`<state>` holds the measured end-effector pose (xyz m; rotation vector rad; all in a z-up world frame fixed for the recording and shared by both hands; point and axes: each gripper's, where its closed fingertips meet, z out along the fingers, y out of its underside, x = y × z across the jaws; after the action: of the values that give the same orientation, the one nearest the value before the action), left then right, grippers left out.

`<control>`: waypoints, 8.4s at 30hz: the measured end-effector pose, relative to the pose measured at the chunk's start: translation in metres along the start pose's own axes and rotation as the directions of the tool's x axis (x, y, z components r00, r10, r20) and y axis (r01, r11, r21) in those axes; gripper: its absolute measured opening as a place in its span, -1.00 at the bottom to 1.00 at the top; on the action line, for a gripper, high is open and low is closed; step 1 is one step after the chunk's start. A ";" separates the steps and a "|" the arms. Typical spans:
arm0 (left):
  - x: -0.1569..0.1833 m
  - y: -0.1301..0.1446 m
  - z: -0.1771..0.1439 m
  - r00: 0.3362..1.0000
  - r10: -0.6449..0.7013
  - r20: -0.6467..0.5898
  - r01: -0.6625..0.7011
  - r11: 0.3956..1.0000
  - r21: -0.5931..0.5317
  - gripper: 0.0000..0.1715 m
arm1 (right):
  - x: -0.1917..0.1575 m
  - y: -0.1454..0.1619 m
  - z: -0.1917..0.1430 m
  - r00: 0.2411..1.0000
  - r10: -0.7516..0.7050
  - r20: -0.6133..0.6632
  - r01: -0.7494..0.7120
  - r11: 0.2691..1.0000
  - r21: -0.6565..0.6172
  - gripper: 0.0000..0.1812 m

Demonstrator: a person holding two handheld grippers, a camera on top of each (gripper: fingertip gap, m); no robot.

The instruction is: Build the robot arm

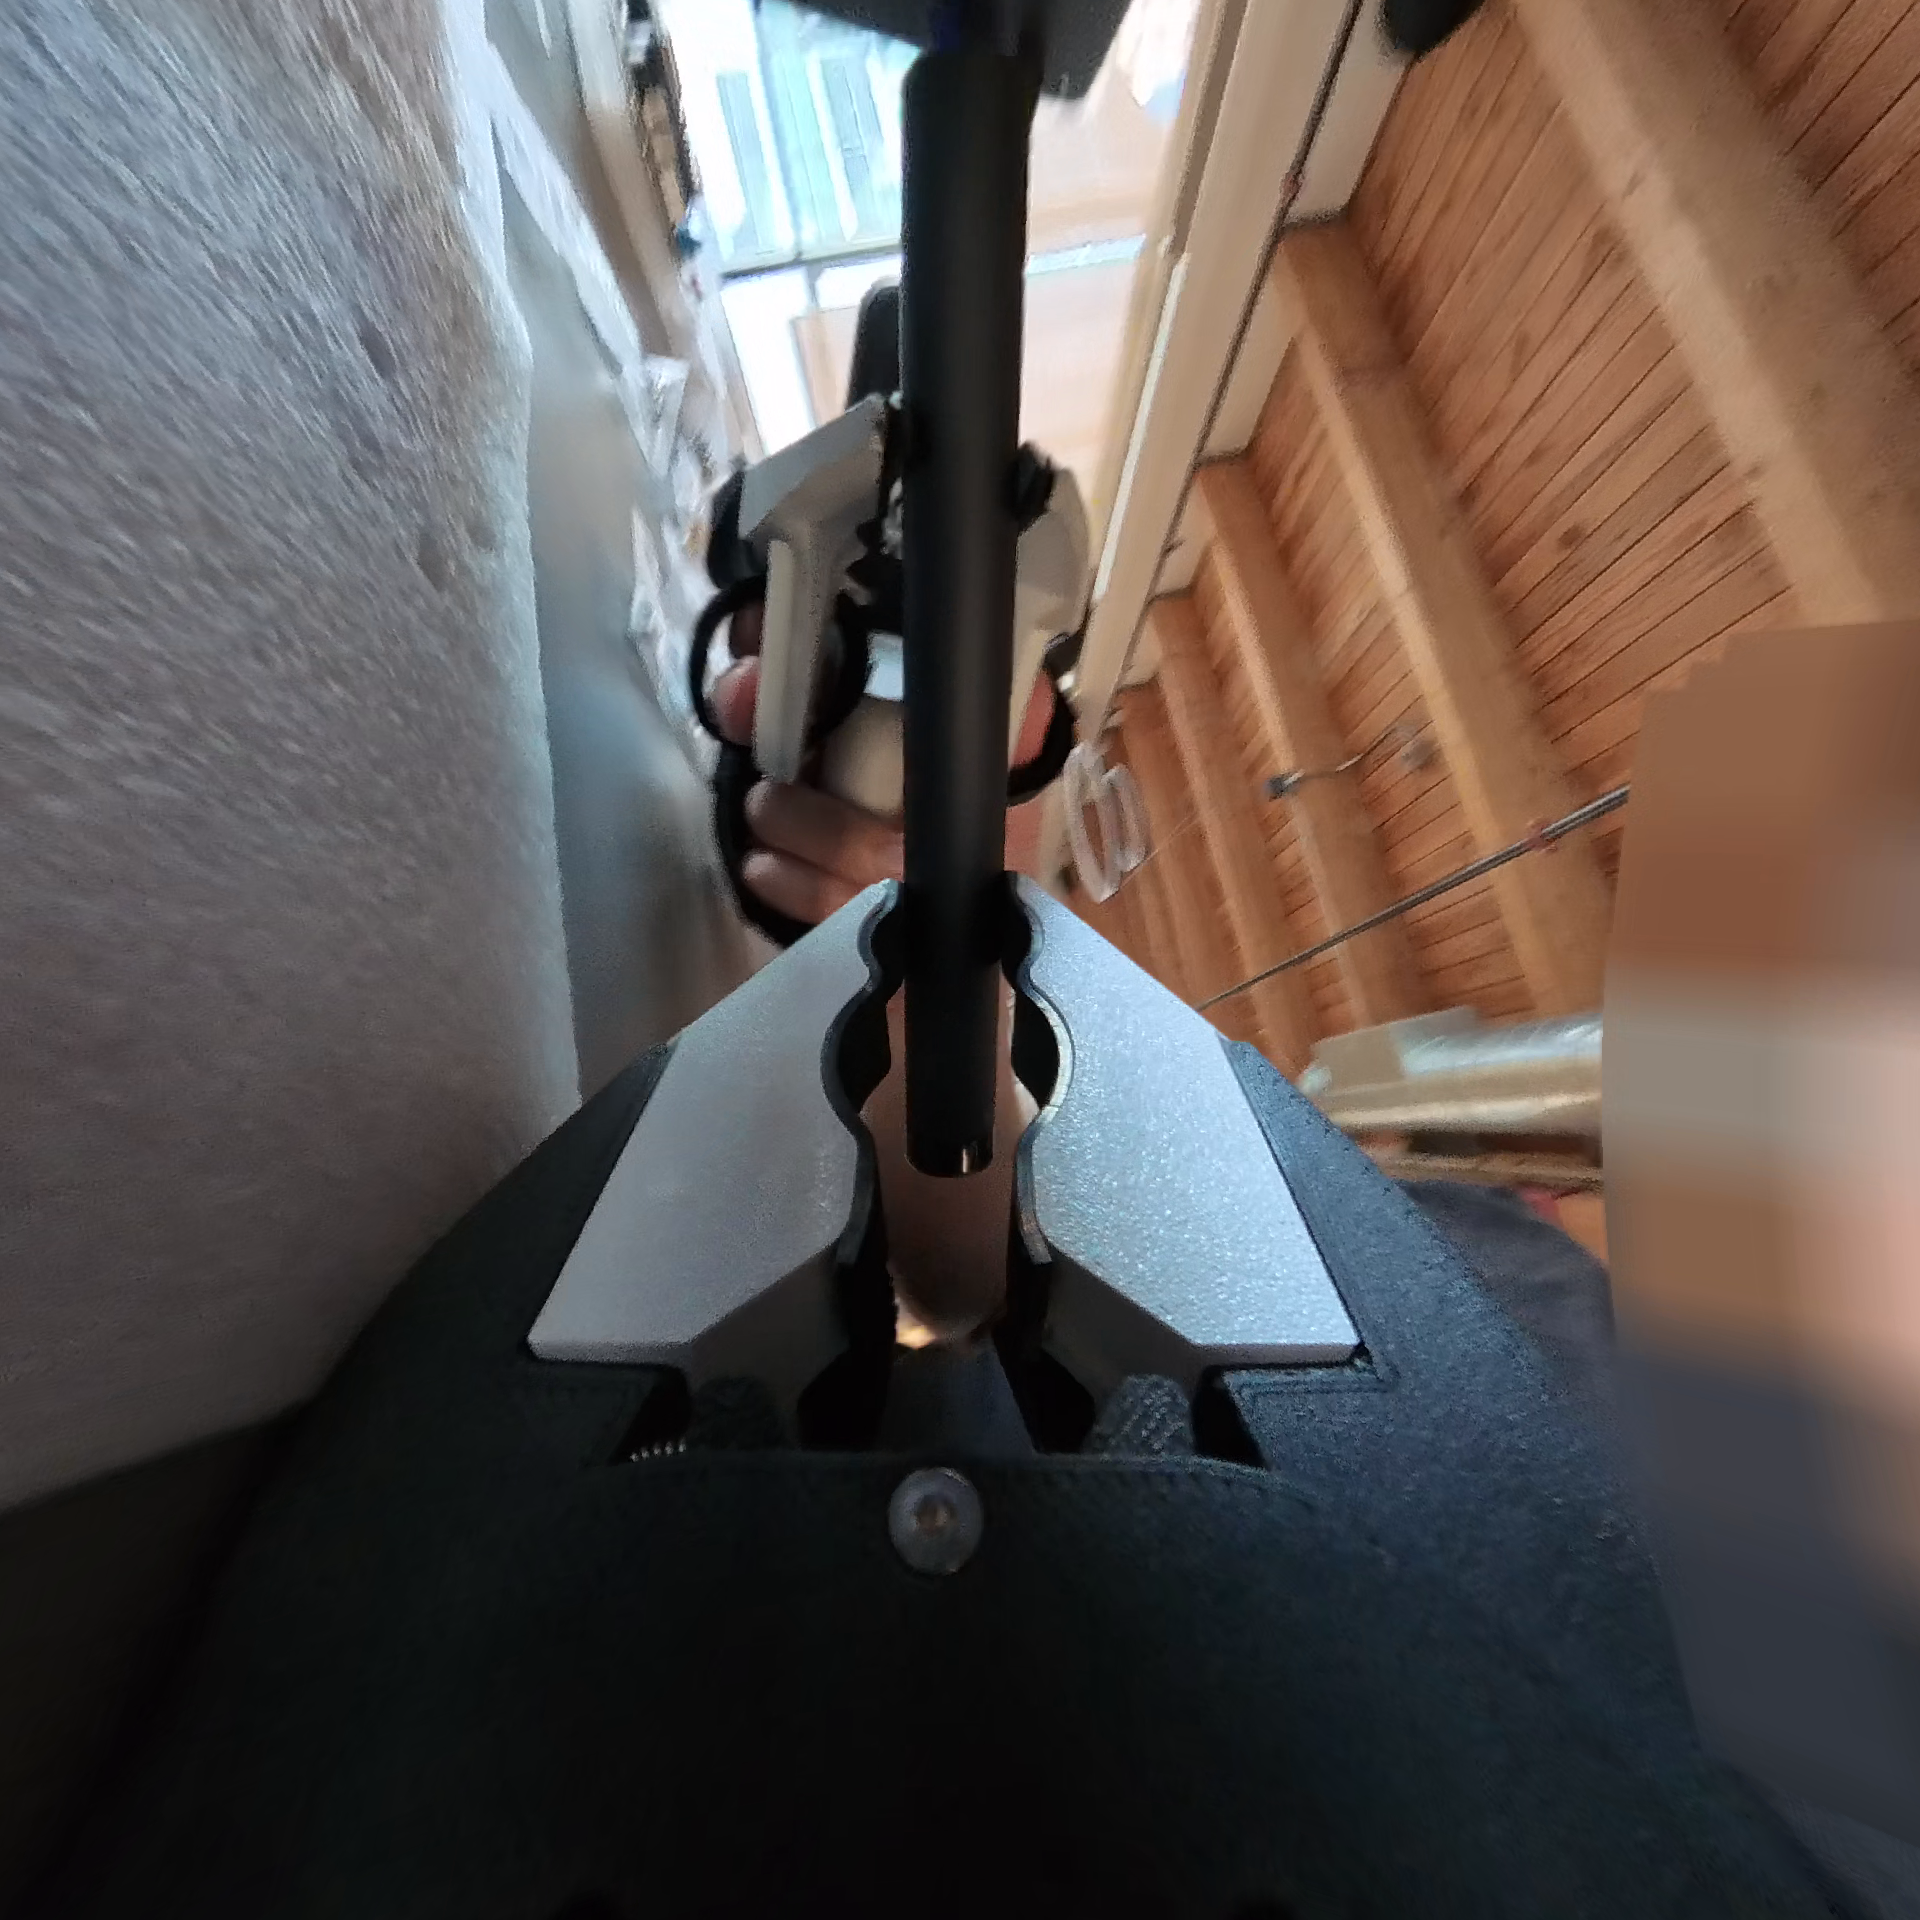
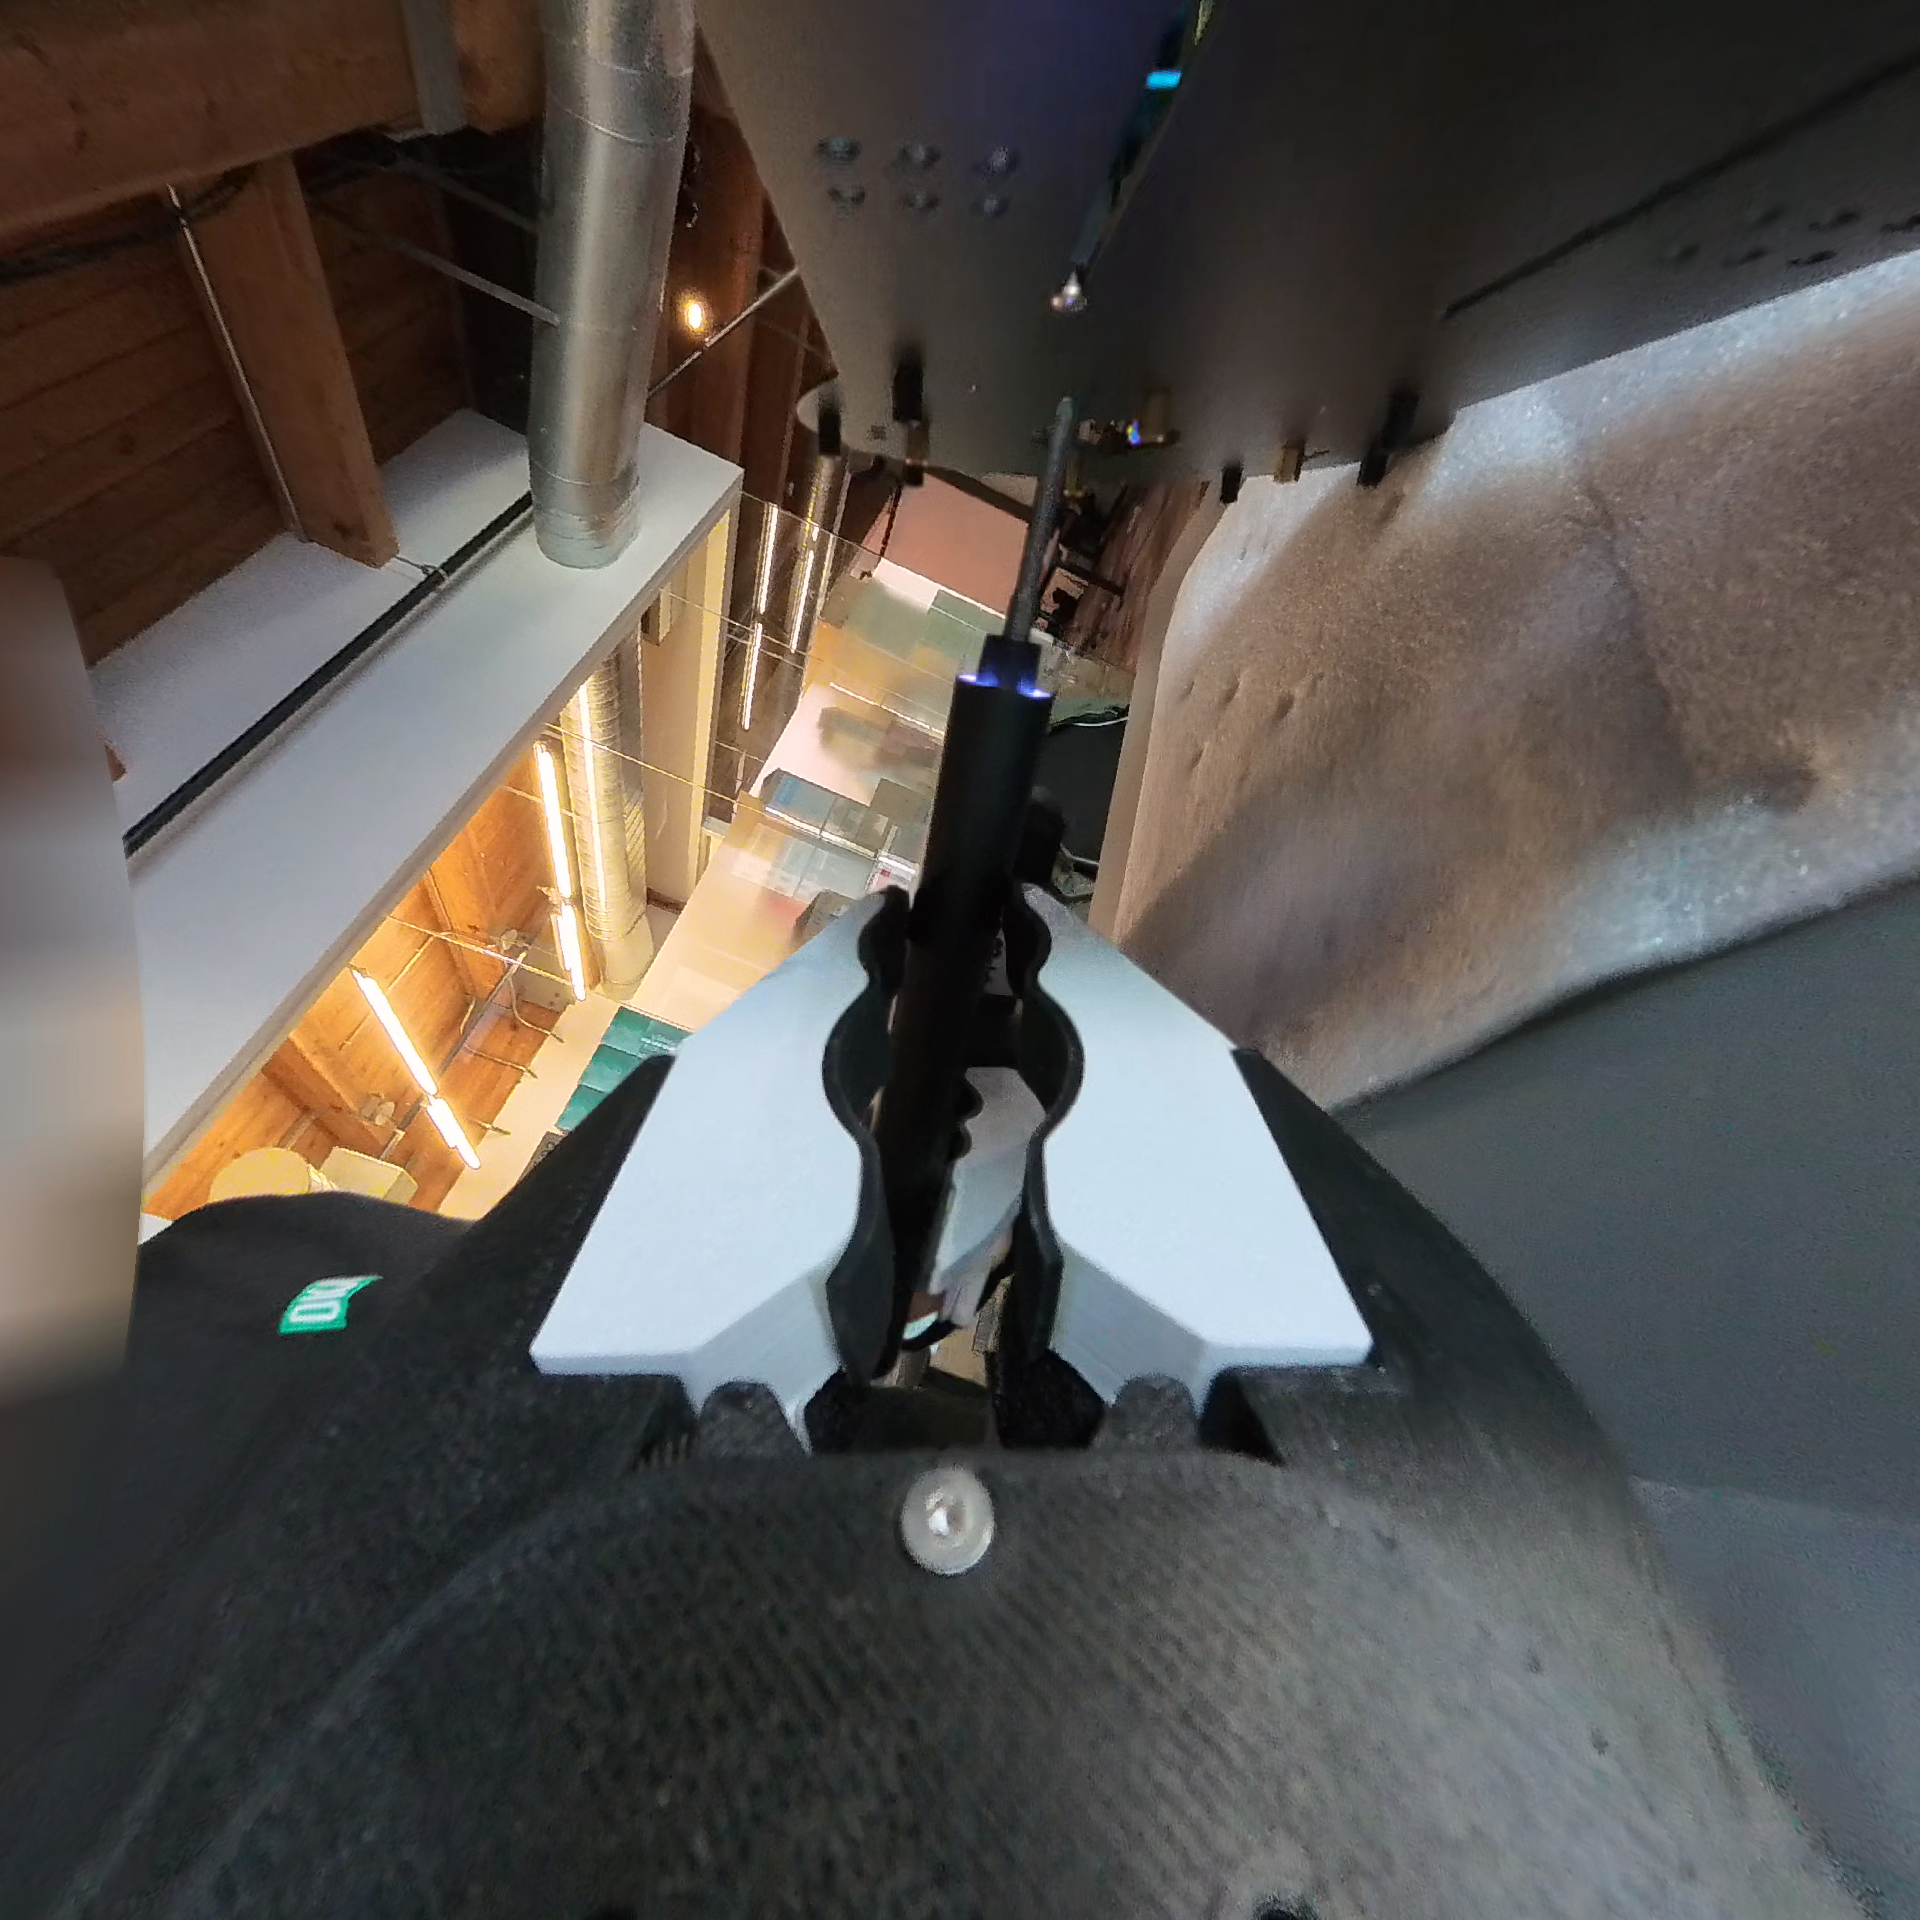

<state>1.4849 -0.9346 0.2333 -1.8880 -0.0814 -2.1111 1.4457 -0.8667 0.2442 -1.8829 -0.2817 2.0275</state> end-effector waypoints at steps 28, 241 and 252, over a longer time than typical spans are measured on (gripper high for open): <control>0.025 -0.161 -0.177 0.763 0.598 0.245 -0.612 0.790 -0.024 -0.78 | 0.026 0.050 -0.088 0.825 0.068 -0.561 -0.148 0.984 -0.098 -0.82; 0.134 -0.053 -0.064 0.456 0.813 0.362 -0.776 0.562 -0.285 -0.41 | 0.084 -0.133 -0.473 0.146 -0.449 -0.882 -0.147 0.872 -0.468 -0.88; 0.134 -0.050 -0.060 0.458 0.811 0.363 -0.771 0.566 -0.291 -0.42 | 0.089 -0.132 -0.471 0.123 -0.499 -0.858 -0.163 0.842 -0.514 -0.97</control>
<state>1.4028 -0.9273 0.3641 -1.8767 0.6872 -1.0013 1.9242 -0.7562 0.1686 -2.8563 -0.6336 0.0727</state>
